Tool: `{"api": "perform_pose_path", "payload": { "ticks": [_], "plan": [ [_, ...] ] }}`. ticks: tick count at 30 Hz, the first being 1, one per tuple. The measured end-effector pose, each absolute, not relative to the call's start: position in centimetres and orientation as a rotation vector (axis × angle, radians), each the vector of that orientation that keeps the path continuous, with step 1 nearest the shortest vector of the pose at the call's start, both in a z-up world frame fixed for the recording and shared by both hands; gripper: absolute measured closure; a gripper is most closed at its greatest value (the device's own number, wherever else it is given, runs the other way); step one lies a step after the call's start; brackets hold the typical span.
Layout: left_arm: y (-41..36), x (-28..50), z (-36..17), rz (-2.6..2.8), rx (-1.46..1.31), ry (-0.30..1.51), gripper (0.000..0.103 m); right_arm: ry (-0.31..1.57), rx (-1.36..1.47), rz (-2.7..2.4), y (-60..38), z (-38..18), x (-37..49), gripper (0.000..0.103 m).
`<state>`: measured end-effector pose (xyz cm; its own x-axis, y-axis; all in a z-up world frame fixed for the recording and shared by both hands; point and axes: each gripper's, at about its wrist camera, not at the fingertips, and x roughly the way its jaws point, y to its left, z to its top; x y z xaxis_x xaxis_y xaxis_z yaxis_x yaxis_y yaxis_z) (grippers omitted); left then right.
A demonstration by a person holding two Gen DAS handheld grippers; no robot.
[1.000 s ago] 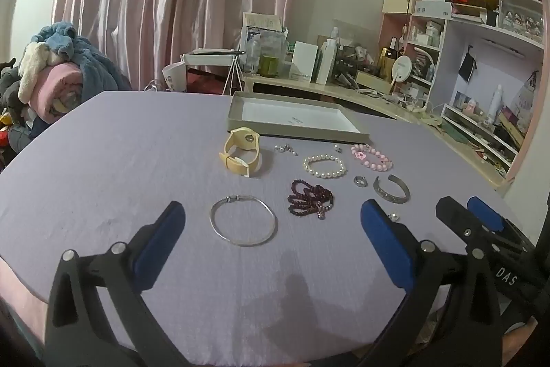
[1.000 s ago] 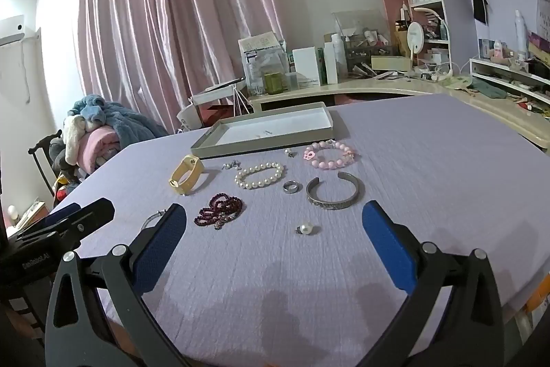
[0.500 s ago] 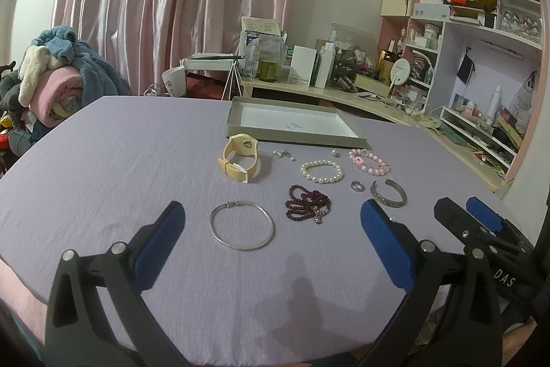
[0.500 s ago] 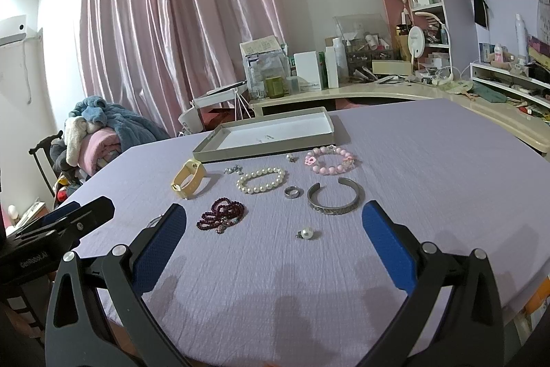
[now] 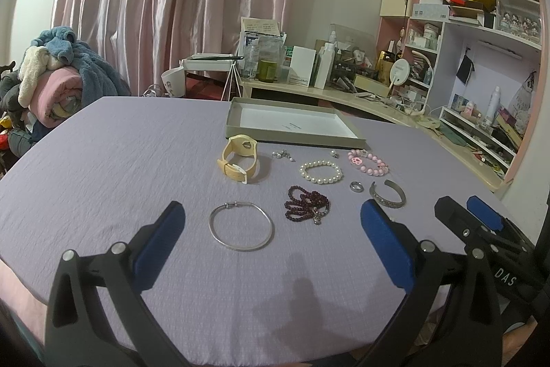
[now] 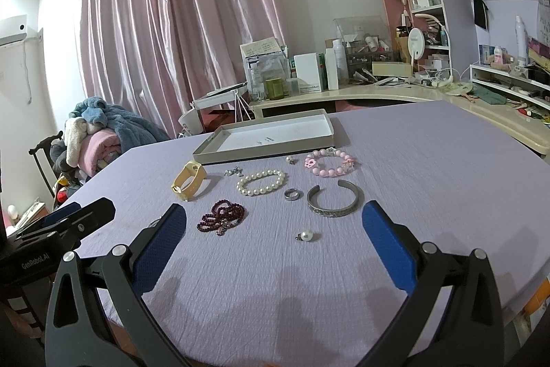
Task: Organize jewelry
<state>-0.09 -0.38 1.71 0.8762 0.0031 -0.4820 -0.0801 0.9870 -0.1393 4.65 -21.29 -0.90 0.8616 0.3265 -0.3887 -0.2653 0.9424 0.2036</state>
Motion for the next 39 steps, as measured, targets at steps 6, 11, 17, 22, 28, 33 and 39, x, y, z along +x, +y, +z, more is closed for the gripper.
{"api": "perform_pose_path", "payload": {
  "ticks": [6, 11, 17, 22, 28, 33, 39],
  "plan": [
    [-0.30, -0.39, 1.27, 0.041, -0.156, 0.497, 0.002, 0.431, 0.145, 0.312, -21.32, -0.95, 4.65, 0.001],
    [-0.33, -0.35, 1.32, 0.043, -0.157, 0.498, 0.002, 0.431, 0.145, 0.312, -21.36, -1.00, 4.64, 0.001],
    [-0.31, -0.39, 1.21, 0.043, -0.156, 0.497, 0.002, 0.430, 0.145, 0.312, -21.42, -1.03, 4.62, 0.001],
    [-0.31, -0.40, 1.18, 0.043, -0.156, 0.496, 0.002, 0.430, 0.146, 0.312, -21.40, -1.01, 4.62, 0.001],
    [-0.35, -0.46, 1.20, 0.042, -0.157, 0.496, 0.002, 0.430, 0.145, 0.313, -21.43, -1.09, 4.62, 0.001],
    [-0.34, -0.45, 1.21, 0.043, -0.157, 0.496, 0.002, 0.430, 0.144, 0.313, -21.43, -1.09, 4.64, 0.001],
    [-0.29, -0.43, 1.11, 0.043, -0.156, 0.496, 0.002, 0.430, 0.145, 0.313, -21.42, -1.12, 4.65, 0.001]
  ]
}}
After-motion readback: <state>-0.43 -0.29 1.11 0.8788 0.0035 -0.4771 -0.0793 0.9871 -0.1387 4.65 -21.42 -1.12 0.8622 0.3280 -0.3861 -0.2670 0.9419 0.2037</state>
